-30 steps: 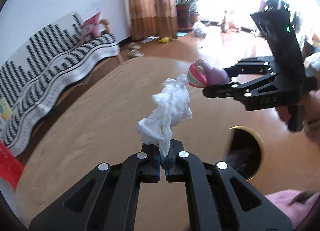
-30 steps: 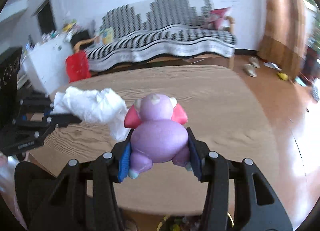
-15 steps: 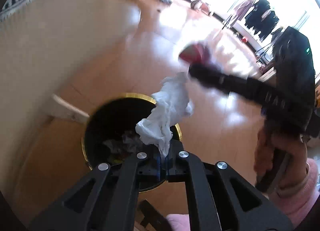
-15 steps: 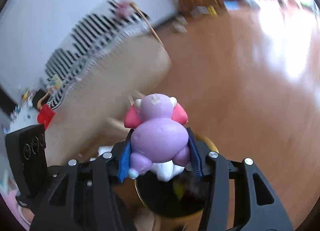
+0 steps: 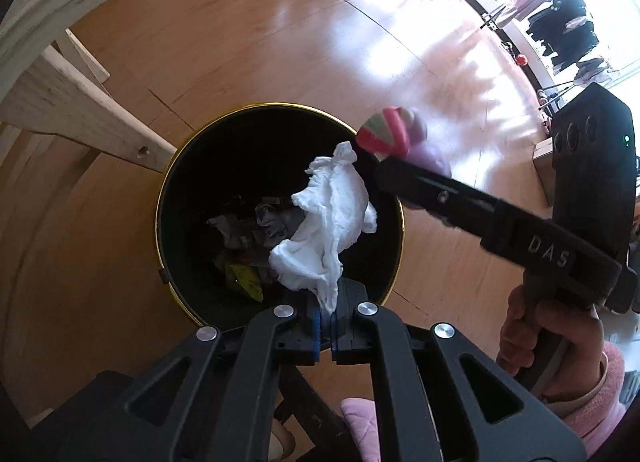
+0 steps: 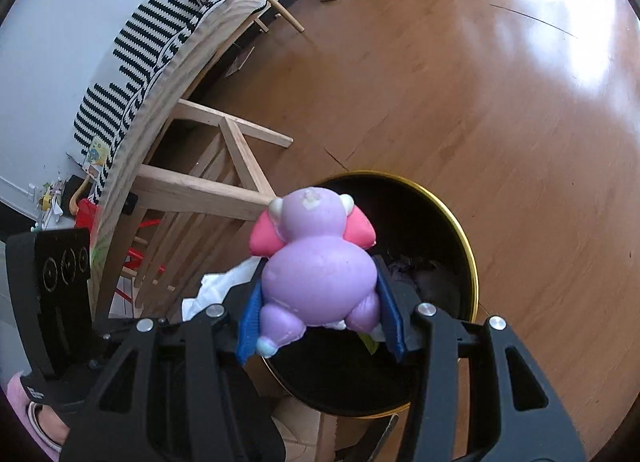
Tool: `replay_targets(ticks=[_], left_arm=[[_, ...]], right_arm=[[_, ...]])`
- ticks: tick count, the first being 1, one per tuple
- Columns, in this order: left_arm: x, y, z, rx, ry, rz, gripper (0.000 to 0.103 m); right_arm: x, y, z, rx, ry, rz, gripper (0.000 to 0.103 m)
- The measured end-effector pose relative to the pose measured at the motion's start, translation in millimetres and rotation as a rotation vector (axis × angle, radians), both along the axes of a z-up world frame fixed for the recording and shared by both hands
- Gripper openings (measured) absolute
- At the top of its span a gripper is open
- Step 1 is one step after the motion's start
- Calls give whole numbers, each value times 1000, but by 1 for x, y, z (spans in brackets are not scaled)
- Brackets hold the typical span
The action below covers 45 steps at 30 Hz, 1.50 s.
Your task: Collect trash
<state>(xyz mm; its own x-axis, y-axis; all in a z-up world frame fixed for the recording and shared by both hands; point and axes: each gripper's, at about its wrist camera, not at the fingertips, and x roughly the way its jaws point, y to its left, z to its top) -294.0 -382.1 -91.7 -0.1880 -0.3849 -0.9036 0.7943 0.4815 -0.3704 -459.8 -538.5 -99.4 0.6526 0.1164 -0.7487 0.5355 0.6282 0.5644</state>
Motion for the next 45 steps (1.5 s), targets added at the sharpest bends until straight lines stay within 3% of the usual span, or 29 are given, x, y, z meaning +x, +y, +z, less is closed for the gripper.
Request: replay_targets(ticks=[15,16,17,18,19,21,25,26,28,30,33,34,36,40,41,43,45], left_arm=[[0,0,8,-7,0,2,2],[-1,0,8,1,-10,7,3],[0,0,5,10,-11,12,4],[0,-1,4,27,-9,23,16],[0,-1,2,36,-7,35,50],[-1,0,6,36,-42,68,91],[-10,5,44,-31,-194,29,90],[-11,9,61,-78,-222,25,90],[-12,21,110,-203,-286,23,91],[-6,40,159,-311,-378,38,96],[19,84,220,-350,-623,176,97],[35,105,235,-318,-723,260,97],[62,136,248,-254,-826,381,97],[134,222,247,-133,-849,627,97],[146,239,244,-108,-852,675,97],[168,274,234,-64,-868,776,97],[185,301,220,-30,-847,840,97]], right_arm=[[19,5,3,-2,4,-17,50],[19,6,5,-20,14,-31,53],[19,6,5,-33,31,-46,66],[20,6,4,-27,48,-57,77],[20,4,2,-2,60,-76,93],[18,1,0,18,66,-106,93],[14,-3,12,-41,133,-180,96],[16,-2,19,-103,181,-196,96],[30,9,45,-355,312,-210,96],[53,28,77,-537,309,-168,96],[88,55,119,-625,224,-130,96],[101,66,134,-644,184,-114,96],[135,95,170,-706,89,-84,96],[197,165,232,-865,-72,-66,96],[216,192,248,-888,-148,-42,96],[246,226,265,-875,-231,37,96],[280,254,266,-840,-242,135,96]])
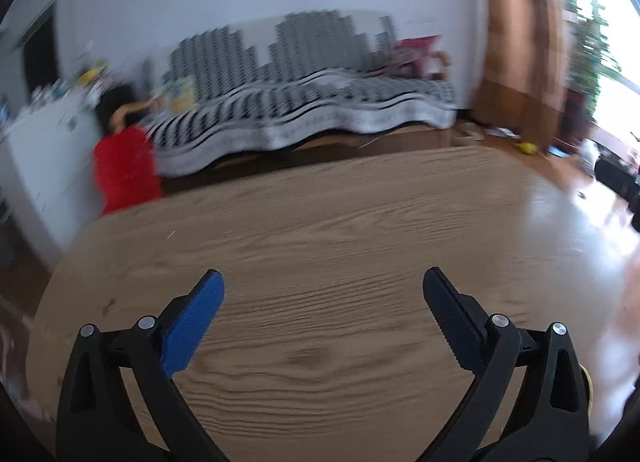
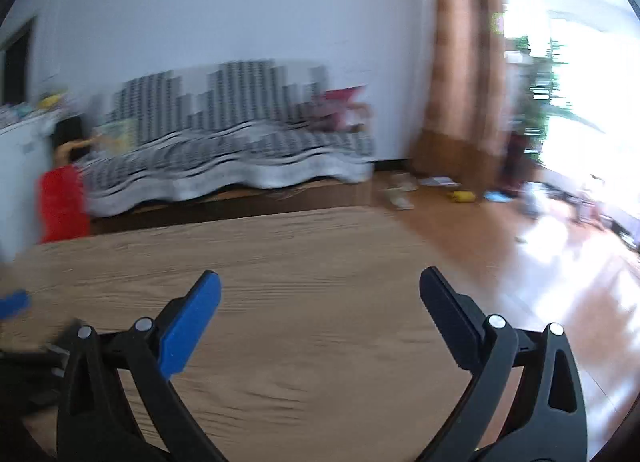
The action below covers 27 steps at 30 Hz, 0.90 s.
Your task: Collect trash
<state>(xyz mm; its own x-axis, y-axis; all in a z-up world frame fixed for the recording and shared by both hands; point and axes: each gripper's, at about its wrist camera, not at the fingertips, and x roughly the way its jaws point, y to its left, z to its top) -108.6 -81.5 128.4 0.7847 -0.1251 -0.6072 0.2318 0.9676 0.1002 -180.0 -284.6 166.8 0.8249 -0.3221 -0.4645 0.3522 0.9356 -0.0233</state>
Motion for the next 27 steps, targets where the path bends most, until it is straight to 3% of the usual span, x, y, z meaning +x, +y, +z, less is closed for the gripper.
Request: replay_targets(ticks=[3,7,9,17,27], left_arm=[[23,31,-20,-14,38,86,97],[64,46,-44,-49,150,85,97],[75,54,-55,-61,175,98,97],[79,69,-61,-92,166,143,97],[79,61,-63,-90,181,140,97]], right_arm=[[47,35,-22,18,85,68,96],[82,63,-65,-40,176,77,96],[96,70,-83,4,247,115,96],[106,85,-95,-29,265,154,96],[92,68,-102,50,290,171,96]])
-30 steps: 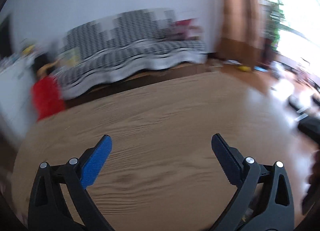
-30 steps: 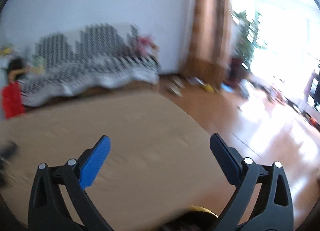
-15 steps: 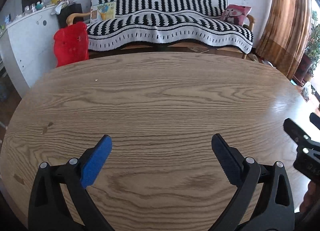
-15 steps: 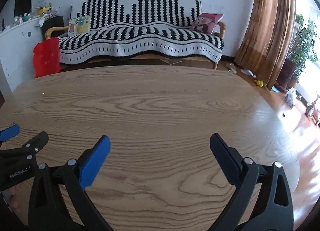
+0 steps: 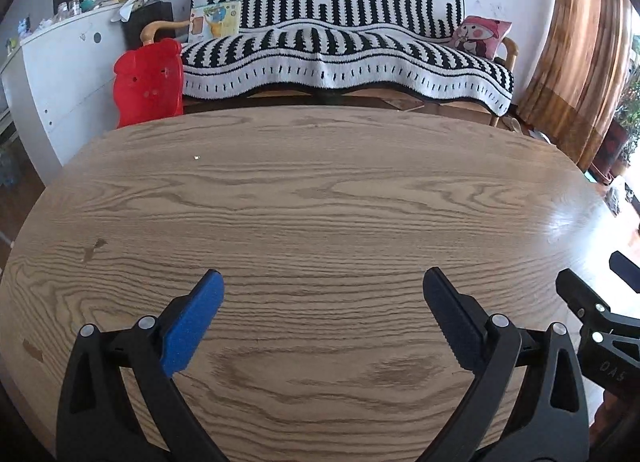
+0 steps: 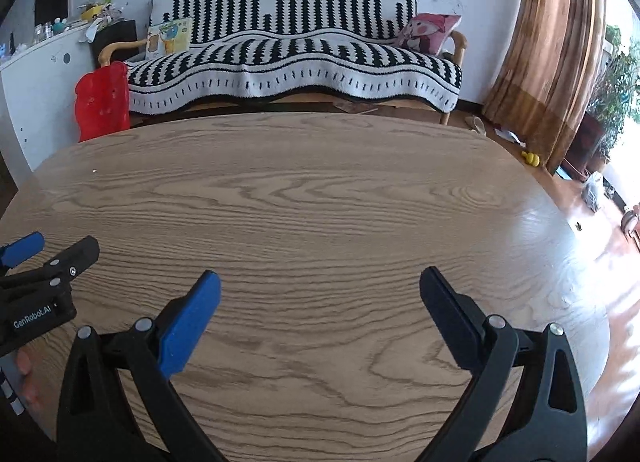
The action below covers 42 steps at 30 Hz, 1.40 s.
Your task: Collect trash
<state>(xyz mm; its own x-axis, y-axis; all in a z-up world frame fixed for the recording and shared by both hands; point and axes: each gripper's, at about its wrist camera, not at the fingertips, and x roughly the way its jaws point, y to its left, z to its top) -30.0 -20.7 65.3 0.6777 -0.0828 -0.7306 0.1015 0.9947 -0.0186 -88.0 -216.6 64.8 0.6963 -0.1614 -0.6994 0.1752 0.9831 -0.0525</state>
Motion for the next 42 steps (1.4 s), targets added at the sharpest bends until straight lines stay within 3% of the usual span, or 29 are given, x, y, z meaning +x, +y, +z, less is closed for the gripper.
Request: replay_targets(ticks=[19,42], left_arm=[[-6,-20,-5,27,-3,-34,97],[-6,-16,-7,16,2,-30,97]], right_arm=[[-14,-27,-1,65,12,-27,96],[-13,-27,-1,58,25,-13,96]])
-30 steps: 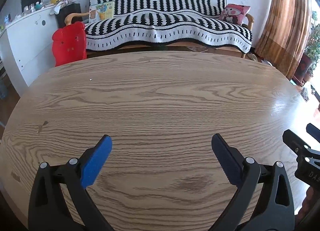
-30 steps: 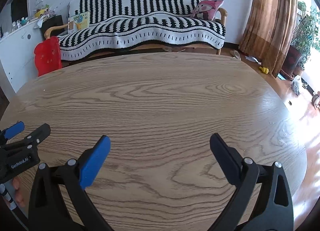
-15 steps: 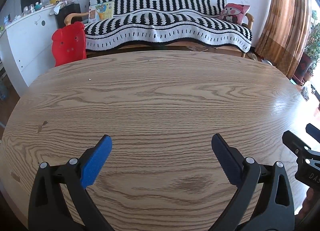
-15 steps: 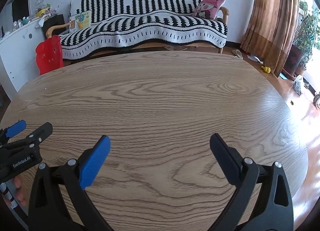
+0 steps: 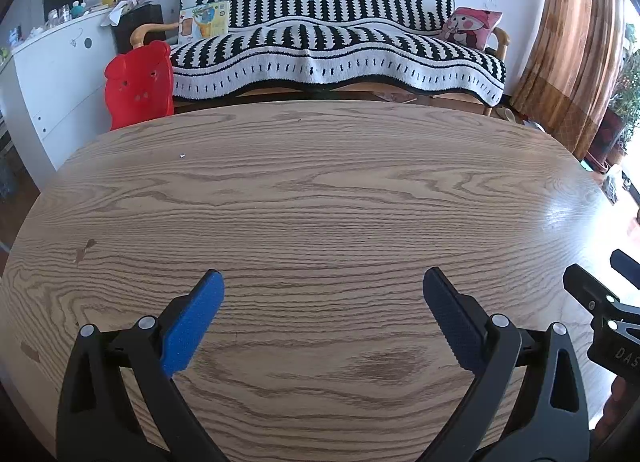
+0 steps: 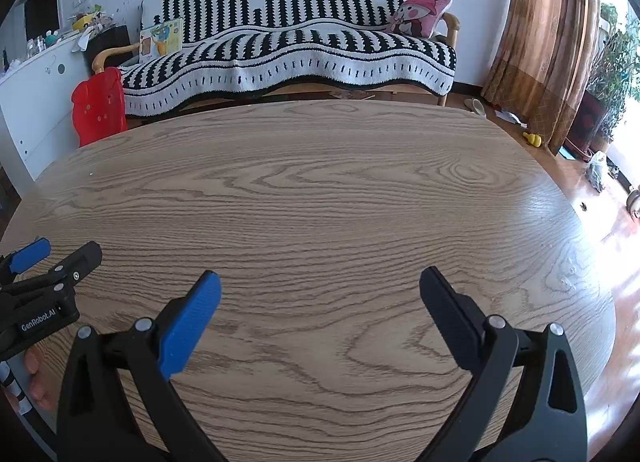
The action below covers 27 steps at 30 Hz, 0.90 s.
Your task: Collect trash
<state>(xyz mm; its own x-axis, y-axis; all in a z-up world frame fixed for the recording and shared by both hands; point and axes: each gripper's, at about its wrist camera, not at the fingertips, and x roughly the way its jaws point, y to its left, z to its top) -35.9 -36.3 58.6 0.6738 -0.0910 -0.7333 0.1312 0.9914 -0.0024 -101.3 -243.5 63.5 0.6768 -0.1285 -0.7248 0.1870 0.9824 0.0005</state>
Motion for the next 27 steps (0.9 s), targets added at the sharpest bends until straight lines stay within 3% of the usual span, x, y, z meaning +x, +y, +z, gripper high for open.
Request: replay_targets(ticks=[16,27], left_arm=[[-1,-1,-5,-20,18,-16,97],[-2,4,-2,-83,16,9,97]], right_arm=[[0,0,-1,2,4,0,96],[0,0,-1,3,3,10,96]])
